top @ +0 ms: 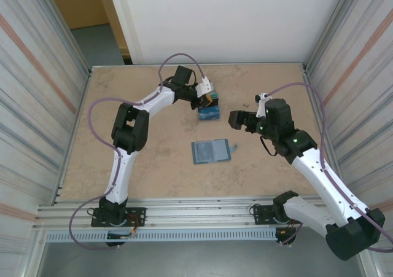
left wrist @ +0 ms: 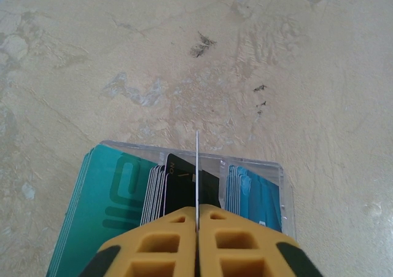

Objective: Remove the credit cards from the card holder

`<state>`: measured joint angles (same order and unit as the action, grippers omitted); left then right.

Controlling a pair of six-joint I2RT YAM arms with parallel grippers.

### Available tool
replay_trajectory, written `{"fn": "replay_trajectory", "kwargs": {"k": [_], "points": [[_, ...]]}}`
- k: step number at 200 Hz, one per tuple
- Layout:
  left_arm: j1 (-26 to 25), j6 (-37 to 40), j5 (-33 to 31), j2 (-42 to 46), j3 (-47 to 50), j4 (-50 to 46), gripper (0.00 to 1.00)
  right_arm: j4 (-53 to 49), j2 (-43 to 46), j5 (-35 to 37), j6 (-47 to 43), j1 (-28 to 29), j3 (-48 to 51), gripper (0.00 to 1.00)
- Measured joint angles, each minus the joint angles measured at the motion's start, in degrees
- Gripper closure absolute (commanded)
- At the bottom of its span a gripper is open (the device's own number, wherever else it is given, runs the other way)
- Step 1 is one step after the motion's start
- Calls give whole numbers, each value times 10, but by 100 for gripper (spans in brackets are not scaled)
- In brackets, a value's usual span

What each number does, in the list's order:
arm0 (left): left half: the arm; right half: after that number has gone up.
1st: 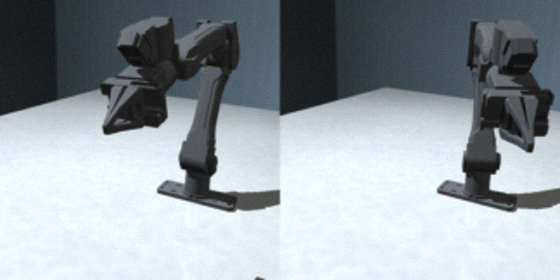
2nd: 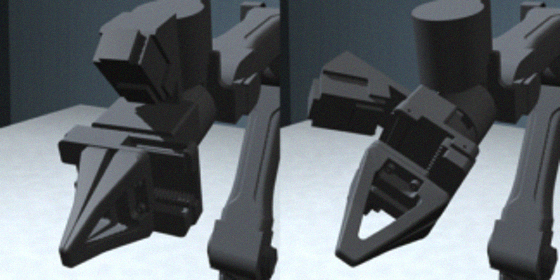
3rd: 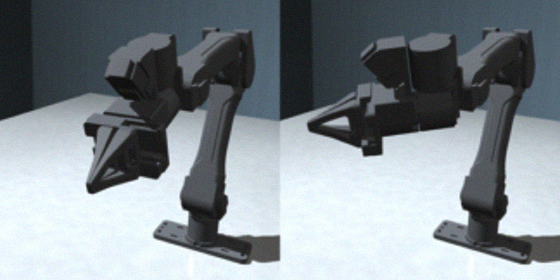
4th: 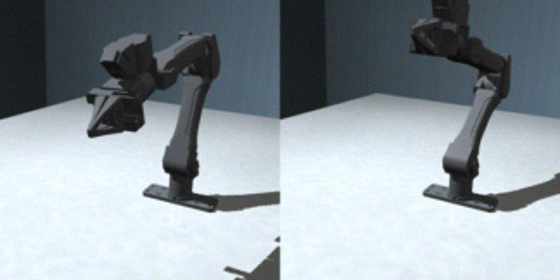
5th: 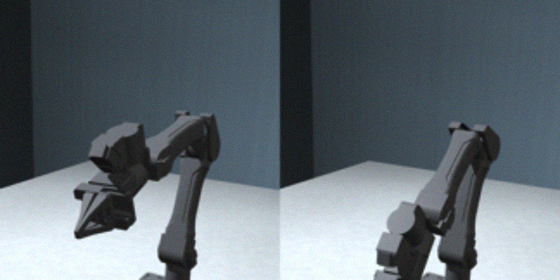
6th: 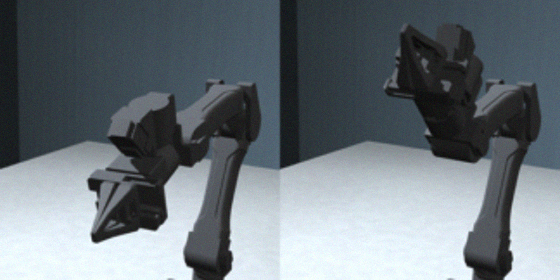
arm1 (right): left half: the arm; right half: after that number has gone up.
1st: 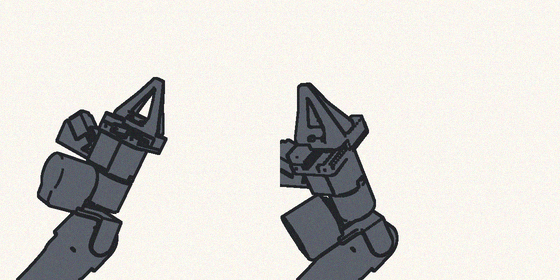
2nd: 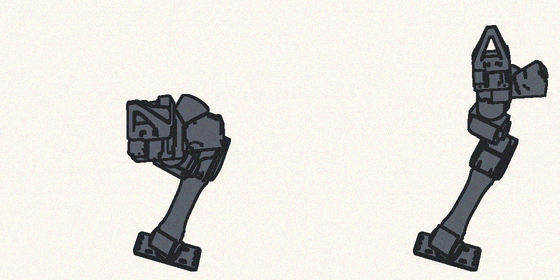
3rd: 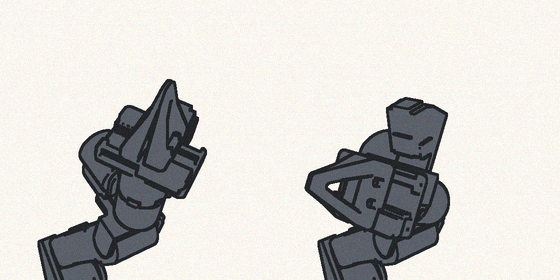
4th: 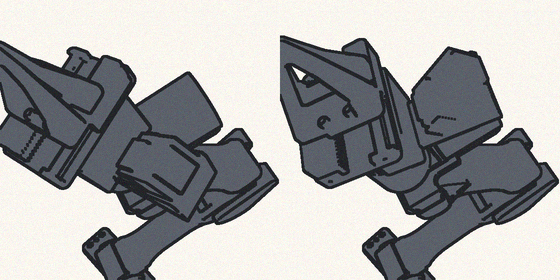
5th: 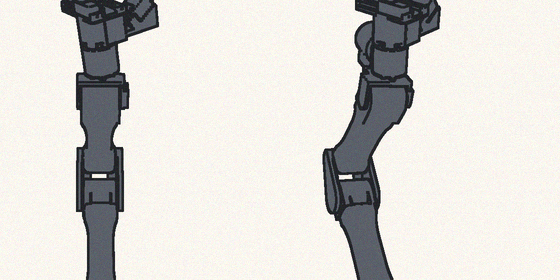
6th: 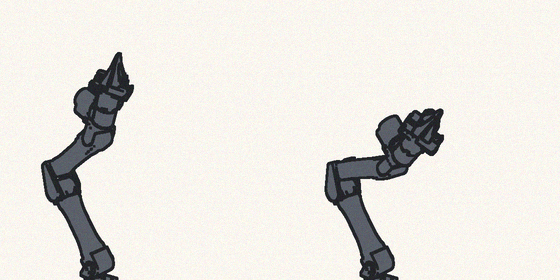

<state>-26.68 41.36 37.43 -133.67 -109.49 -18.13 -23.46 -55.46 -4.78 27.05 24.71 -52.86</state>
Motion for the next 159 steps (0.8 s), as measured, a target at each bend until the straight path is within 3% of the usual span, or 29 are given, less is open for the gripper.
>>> {"fn": "replay_trajectory", "kwargs": {"k": [105, 111, 128, 139, 159], "points": [[-2, -7, -8, 7, 5, 19, 82, 0, -1, -8, 0, 4, 0, 1], [-2, -10, -10, 14, 12, 22, 74, 0, -2, -8, 0, 5, 0, 1], [-4, -20, -15, 45, 42, 39, 71, 0, -3, -7, 0, 11, 0, 1], [-5, -28, -20, 73, 70, 54, 54, -1, -3, -3, 0, 15, 0, 1], [-7, -48, -40, 143, 129, 87, 33, -4, -5, 7, 0, 24, 0, 4]]}}
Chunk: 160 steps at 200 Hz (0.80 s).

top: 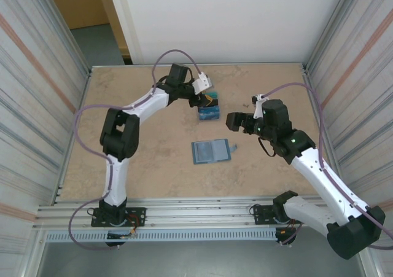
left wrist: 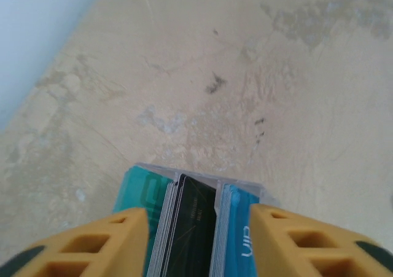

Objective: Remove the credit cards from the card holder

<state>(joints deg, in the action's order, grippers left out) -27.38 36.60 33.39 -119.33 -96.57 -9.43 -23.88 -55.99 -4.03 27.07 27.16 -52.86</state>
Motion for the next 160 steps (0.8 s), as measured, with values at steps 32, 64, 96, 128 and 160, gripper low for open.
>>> {"fn": "replay_trajectory", "kwargs": {"k": [32, 64, 96, 128, 160], "points": [[0, -52, -60, 119, 106, 73, 1, -11, -19, 23, 10, 21, 0, 19], [0, -130, -139, 221, 231, 139, 1, -44, -64, 50, 11, 55, -5, 23], [0, -228, -208, 307, 365, 168, 1, -68, -114, 68, 15, 99, -24, 29], [0, -326, -273, 402, 475, 169, 1, -84, -182, 69, 33, 135, -48, 39], [-3, -406, -315, 486, 541, 155, 1, -97, -270, 68, 45, 174, -80, 49]]}}
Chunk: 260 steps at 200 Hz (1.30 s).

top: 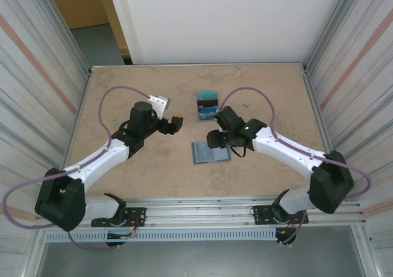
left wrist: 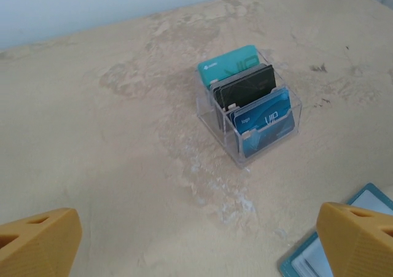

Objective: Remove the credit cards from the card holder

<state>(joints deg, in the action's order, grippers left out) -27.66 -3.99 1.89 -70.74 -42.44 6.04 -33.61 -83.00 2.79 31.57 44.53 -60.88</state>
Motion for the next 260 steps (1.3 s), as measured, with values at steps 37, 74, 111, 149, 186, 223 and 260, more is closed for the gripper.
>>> {"fn": "replay_trajectory", "kwargs": {"k": [37, 74, 111, 149, 186, 223, 260], "points": [[-28, -57, -63, 68, 50, -38, 1, -10, -94, -1, 7, 30, -43, 50], [-31, -106, -127, 98, 83, -82, 1, -23, -170, -4, 9, 51, -83, 53], [-31, -136, -169, 99, 87, -112, 1, -30, -215, -15, 9, 58, -99, 50], [-31, -150, -185, 89, 87, -118, 1, -32, -229, -20, 8, 58, -99, 44], [-31, -156, -186, 73, 87, -118, 1, -34, -235, -24, 9, 58, -103, 42], [-31, -157, -185, 69, 87, -118, 1, -33, -245, -24, 9, 58, -103, 44], [-31, -158, -185, 69, 87, -118, 1, -34, -246, -23, 8, 58, -104, 50]]}}
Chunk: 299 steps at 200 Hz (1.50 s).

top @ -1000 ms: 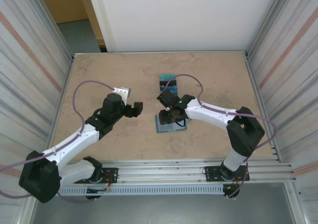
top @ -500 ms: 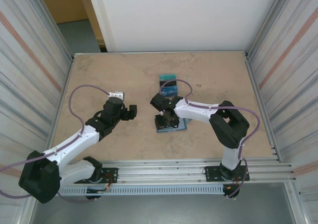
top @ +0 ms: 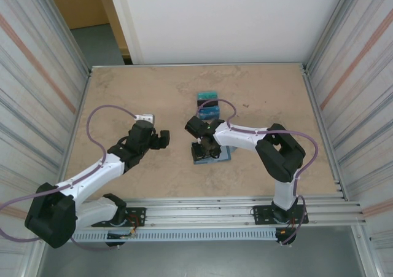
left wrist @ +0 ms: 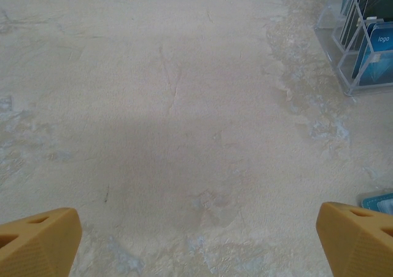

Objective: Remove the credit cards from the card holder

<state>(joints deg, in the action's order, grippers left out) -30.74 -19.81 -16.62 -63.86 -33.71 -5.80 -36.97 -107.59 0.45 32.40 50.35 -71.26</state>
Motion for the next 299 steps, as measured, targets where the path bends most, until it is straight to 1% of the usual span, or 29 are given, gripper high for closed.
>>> {"fn": "replay_trajectory", "kwargs": {"k": [47, 61, 69, 80, 91, 100, 113, 136, 161, 225, 266, 299], "points": [[0, 0, 0, 0, 0, 0, 1, 0, 0, 3, 0, 0, 0, 56], [0, 0, 1, 0, 0, 0, 1, 0, 0, 7, 0, 0, 0, 61], [0, 0, 1, 0, 0, 0, 1, 0, 0, 9, 1, 0, 0, 66], [0, 0, 1, 0, 0, 0, 1, 0, 0, 13, 0, 0, 0, 71], [0, 0, 2, 0, 0, 0, 1, 0, 0, 15, 1, 0, 0, 74], [0, 0, 3, 0, 0, 0, 1, -1, 0, 17, 1, -1, 0, 75], [0, 0, 4, 0, 0, 0, 1, -2, 1, 22, 2, -1, 0, 75], [0, 0, 5, 2, 0, 0, 1, -6, 6, 34, 2, -2, 0, 70], [0, 1, 5, 7, 0, -1, 1, -11, 19, 52, 2, -5, 1, 68], [-6, 5, 5, 17, -1, -4, 1, -13, 70, 78, 2, -37, 40, 67], [-39, 16, -9, 11, -18, -10, 1, -17, 93, 88, 6, -64, 67, 68], [-78, 20, -29, -24, -39, -13, 1, -16, 110, 87, 8, -82, 94, 68]]}}
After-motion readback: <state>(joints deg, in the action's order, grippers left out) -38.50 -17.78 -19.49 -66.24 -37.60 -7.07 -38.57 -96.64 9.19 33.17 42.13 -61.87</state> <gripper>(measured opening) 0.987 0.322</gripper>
